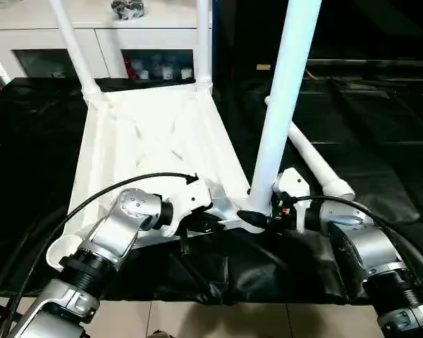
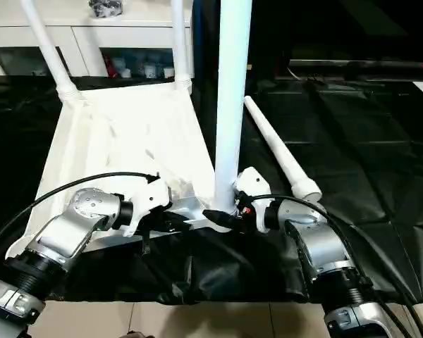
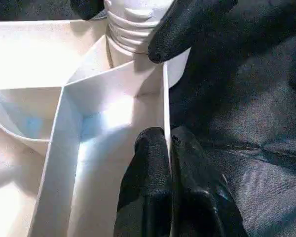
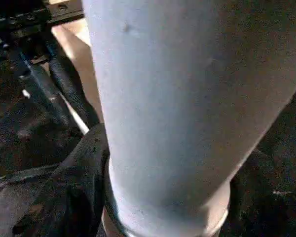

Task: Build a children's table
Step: Rotate leg to tighten

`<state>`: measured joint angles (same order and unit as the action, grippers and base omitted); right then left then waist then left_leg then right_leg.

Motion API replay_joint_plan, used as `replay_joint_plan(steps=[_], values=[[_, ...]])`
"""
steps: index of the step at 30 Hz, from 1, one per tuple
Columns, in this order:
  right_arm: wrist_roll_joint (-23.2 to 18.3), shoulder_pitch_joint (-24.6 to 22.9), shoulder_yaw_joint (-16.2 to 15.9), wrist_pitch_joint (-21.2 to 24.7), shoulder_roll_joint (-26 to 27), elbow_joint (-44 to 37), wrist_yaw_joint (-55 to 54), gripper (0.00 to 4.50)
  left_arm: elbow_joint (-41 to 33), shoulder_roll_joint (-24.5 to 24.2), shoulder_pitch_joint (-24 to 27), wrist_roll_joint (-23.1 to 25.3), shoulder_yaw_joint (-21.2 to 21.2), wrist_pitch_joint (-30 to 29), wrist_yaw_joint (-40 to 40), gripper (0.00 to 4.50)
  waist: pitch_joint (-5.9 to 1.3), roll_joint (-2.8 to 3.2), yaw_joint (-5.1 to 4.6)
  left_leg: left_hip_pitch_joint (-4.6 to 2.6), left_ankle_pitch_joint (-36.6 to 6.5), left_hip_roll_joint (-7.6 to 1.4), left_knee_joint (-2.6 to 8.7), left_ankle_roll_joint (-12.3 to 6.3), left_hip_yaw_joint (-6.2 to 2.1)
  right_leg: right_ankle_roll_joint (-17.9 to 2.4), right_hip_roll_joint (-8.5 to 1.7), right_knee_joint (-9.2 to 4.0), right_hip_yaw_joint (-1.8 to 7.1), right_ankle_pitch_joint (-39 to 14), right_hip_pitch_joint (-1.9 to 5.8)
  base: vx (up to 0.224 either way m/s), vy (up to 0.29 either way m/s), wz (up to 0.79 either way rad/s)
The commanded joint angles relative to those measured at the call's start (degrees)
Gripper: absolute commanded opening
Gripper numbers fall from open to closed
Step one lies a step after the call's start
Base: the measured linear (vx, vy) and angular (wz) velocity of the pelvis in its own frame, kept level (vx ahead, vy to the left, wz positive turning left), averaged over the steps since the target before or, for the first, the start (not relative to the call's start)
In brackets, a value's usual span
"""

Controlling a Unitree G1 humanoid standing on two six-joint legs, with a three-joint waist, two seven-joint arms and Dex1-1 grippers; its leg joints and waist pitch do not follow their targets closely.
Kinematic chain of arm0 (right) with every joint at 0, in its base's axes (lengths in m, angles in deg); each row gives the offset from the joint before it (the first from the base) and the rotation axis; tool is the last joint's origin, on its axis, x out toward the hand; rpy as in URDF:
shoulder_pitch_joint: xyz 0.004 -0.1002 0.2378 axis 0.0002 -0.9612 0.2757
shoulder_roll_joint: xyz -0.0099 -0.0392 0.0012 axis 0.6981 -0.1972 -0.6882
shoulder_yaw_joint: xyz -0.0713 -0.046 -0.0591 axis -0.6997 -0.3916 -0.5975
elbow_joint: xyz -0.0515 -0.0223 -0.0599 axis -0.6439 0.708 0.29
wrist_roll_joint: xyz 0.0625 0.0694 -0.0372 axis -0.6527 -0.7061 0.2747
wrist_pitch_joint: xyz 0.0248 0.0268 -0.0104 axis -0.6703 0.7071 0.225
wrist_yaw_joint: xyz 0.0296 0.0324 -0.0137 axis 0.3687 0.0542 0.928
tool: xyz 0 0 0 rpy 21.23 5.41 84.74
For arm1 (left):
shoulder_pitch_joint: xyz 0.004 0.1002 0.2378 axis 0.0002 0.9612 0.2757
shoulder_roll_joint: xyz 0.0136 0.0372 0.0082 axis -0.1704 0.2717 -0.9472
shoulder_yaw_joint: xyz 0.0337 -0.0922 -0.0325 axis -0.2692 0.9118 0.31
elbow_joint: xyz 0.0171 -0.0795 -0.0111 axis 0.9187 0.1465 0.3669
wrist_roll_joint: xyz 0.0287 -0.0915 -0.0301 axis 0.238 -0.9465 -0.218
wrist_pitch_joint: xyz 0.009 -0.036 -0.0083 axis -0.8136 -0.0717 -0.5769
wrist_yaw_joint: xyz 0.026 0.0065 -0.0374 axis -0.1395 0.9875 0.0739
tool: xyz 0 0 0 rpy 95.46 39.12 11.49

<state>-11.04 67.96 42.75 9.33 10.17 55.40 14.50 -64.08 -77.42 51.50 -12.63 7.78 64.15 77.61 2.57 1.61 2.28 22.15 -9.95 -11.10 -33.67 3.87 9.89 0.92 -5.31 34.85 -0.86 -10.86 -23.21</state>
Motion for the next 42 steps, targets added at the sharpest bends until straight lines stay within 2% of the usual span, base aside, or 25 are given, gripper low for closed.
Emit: replay_joint_plan(steps=[1,2,4,5,7,8,9,10,11,13,14,15,16,17,20,21,23,25,27,32,40,41,42], values=[[0.5,2.0,-0.5,0.3,4.8,3.8,-7.2,2.74,-0.6,4.3,-1.8,0.4,-0.2,-2.7,-5.9,0.0,-3.19,-0.64,-0.25,-0.87,-14.2,-1.15,4.2,-1.89,0.24,-13.0,-1.45,-4.34,0.81,-12.2,2.18,0.0,0.0,0.0],[0.5,2.1,-0.4,0.3,4.9,3.9,-7.4,2.74,-0.6,4.4,-1.8,0.4,-0.2,-2.8,-6.0,0.0,-3.11,-0.65,-0.42,-0.89,-15.3,-1.09,4.24,-1.31,0.23,-12.8,-1.44,-4.37,0.79,-13.9,2.11,0.0,0.0,0.0],[1.4,4.7,1.6,0.3,8.8,8.9,-15.5,2.73,2.0,7.8,-3.6,1.4,2.1,-5.5,-13.7,0.0,-2.93,-0.74,-1.07,-0.85,-17.7,-0.86,4.43,0.3,0.01,-10.9,-1.47,-4.84,0.77,-19.8,1.91,0.0,0.0,0.0],[1.3,6.4,3.1,0.3,11.2,12.0,-20.2,2.73,3.5,10.0,-4.7,1.5,3.7,-7.2,-18.2,0.0,-3.02,-0.95,-1.23,-0.89,-18.0,-0.84,4.4,0.74,-0.02,-10.6,-1.5,-4.9,0.74,-20.5,1.89,0.0,0.0,0.0],[1.2,8.1,4.7,0.4,13.5,14.9,-25.0,2.73,5.1,12.3,-5.8,1.4,5.4,-8.6,-22.6,0.0,-3.16,-0.98,-1.58,-0.86,-18.1,-0.67,4.33,1.12,-0.18,-9.9,-1.6,-5.14,0.67,-21.7,1.91,0.0,0.0,0.0],[1.9,10.6,6.3,-0.4,16.3,19.1,-32.1,2.73,7.4,15.1,-7.5,1.8,7.0,-8.8,-28.4,0.0,-3.12,-1.16,-1.87,-0.59,-17.6,-0.66,4.33,0.7,-0.15,-9.9,-1.54,-5.17,0.7,-20.6,1.95,0.0,0.0,0.0],[2.0,10.9,6.5,-0.6,16.7,19.7,-33.2,2.73,7.8,15.6,-7.8,1.8,7.3,-8.8,-29.4,0.0,-3.28,-1.03,-2.11,-0.59,-16.7,-0.58,4.19,0.72,-0.08,-10.2,-1.49,-5.07,0.73,-19.4,1.82,0.0,0.0,0.0],[2.1,11.2,6.6,-0.8,17.0,20.1,-33.9,2.73,8.1,16.0,-8.0,1.9,7.5,-8.7,-30.2,0.0,-3.49,-1.24,-1.89,-0.64,-15.5,-0.5,3.99,0.0,-0.01,-10.4,-1.41,-5.03,0.7,-17.3,2.02,0.0,0.0,0.0],[2.6,11.7,6.2,-1.5,17.6,20.9,-34.6,2.73,8.7,16.8,-8.4,1.8,7.8,-8.5,-31.4,0.0,-3.54,-1.11,-1.74,-0.54,-14.6,-0.54,3.94,-0.44,0.0,-10.6,-1.43,-4.87,0.71,-15.5,2.17,0.0,0.0,0.0],[2.7,12.4,6.2,-2.4,18.6,21.9,-34.7,2.73,8.9,17.8,-8.8,2.0,7.8,-8.2,-32.2,0.0,-3.82,-1.14,-1.46,-0.2,-10.3,-0.49,3.58,-2.23,0.16,-12.0,-1.33,-4.24,0.65,-8.3,2.57,0.0,0.0,0.0],[2.3,12.7,6.5,-2.6,19.0,22.1,-34.2,3.29,8.8,17.9,-8.8,2.1,7.6,-7.8,-31.9,0.0,-3.88,-1.12,-1.41,-0.18,-9.4,-0.45,3.48,-2.77,0.2,-12.4,-1.26,-4.09,0.63,-6.6,2.64,0.0,0.0,0.0],[2.1,12.9,6.7,-2.6,19.2,22.3,-33.9,3.43,8.6,17.9,-8.7,2.2,7.2,-7.5,-31.3,0.0,-3.94,-0.91,-1.39,-0.14,-8.3,-0.5,3.42,-3.64,0.17,-13.3,-1.27,-3.83,0.57,-4.1,2.79,0.0,0.0,0.0],[1.8,13.1,6.8,-2.6,19.2,22.2,-33.1,3.43,8.3,17.6,-8.5,2.3,6.7,-6.7,-30.3,0.0,-3.95,-0.97,-1.41,-0.08,-7.6,-0.5,3.33,-4.48,0.2,-13.9,-1.23,-3.65,0.53,-2.1,2.94,0.0,0.0,0.0],[1.7,13.3,6.9,-2.6,19.2,22.0,-32.2,3.46,7.8,17.3,-8.2,2.4,6.1,-5.9,-29.0,0.0,-3.94,-0.7,-1.42,-0.11,-7.4,-0.5,3.33,-4.72,0.17,-14.2,-1.29,-3.57,0.51,-1.5,3.0,0.0,0.0,0.0],[2.9,14.4,7.1,-4.5,18.6,23.2,-31.7,3.9,6.7,16.3,-7.4,1.8,5.1,-5.3,-25.9,0.0,-3.92,-0.7,-1.49,-0.4,-8.0,-0.64,3.31,-5.44,0.27,-15.4,-1.3,-3.67,0.49,-1.4,2.95,0.0,0.0,0.0],[3.3,14.4,6.4,-5.3,17.4,23.0,-30.6,3.9,5.9,15.1,-6.8,1.3,4.3,-5.0,-23.6,0.0,-3.81,-0.5,-1.57,-0.43,-9.4,-0.68,3.41,-5.09,0.29,-15.6,-1.34,-3.9,0.44,-3.3,2.85,0.0,0.0,0.0],[3.5,13.9,5.4,-5.6,15.8,21.8,-28.5,3.9,5.1,13.7,-6.1,1.0,3.6,-4.6,-21.2,0.0,-3.69,-0.58,-1.61,-0.42,-11.1,-0.75,3.6,-4.52,0.18,-15.3,-1.35,-4.02,0.44,-5.6,2.98,0.0,0.0,0.0],[4.0,12.6,4.3,-5.9,13.3,19.7,-24.5,3.9,4.4,11.8,-5.4,0.8,3.0,-4.1,-18.5,0.0,-3.69,-0.4,-1.32,-0.83,-12.2,-0.95,3.61,-3.97,0.25,-15.1,-1.3,-4.11,0.52,-6.6,2.72,0.0,0.0,0.0],[4.2,10.8,3.1,-6.1,10.4,17.0,-19.5,3.9,3.8,9.8,-4.7,0.7,2.5,-3.4,-15.4,0.0,-3.57,-0.45,-1.15,-0.65,-12.2,-1.01,3.69,-3.91,0.26,-14.8,-1.31,-4.06,0.59,-6.1,2.79,0.0,0.0,0.0],[3.7,8.3,1.7,-5.9,5.9,13.4,-11.5,3.9,2.7,6.2,-3.6,0.2,1.4,-2.1,-9.7,0.0,-3.63,-0.35,-0.51,-0.81,-12.1,-1.04,3.68,-3.79,0.25,-14.9,-1.33,-3.85,0.66,-5.4,2.79,0.0,0.0,0.0],[1.7,5.8,-1.6,-3.3,1.3,6.7,-0.8,3.9,0.6,1.5,-2.7,-1.6,0.3,-0.3,-0.8,0.0,-3.6,-0.44,-0.16,-0.89,-11.6,-1.15,3.72,-4.08,0.27,-15.2,-1.28,-3.63,0.72,-4.2,2.72,0.0,0.0,0.0],[1.7,5.5,-1.8,-2.8,1.0,6.0,0.2,3.62,0.2,0.9,-2.6,-1.6,-0.1,-0.4,0.6,0.0,-3.61,-0.32,-0.11,-0.83,-11.7,-1.14,3.73,-3.96,0.23,-15.2,-1.36,-3.55,0.68,-4.3,2.7,0.0,0.0,0.0],[1.7,5.3,-2.1,-2.4,0.8,5.4,1.0,3.62,-0.1,0.2,-2.4,-1.6,-0.5,0.0,1.7,0.0,-3.65,-0.3,-0.05,-1.02,-11.8,-1.19,3.72,-3.85,0.27,-15.3,-1.32,-3.61,0.68,-4.5,2.6,0.0,0.0,0.0]])
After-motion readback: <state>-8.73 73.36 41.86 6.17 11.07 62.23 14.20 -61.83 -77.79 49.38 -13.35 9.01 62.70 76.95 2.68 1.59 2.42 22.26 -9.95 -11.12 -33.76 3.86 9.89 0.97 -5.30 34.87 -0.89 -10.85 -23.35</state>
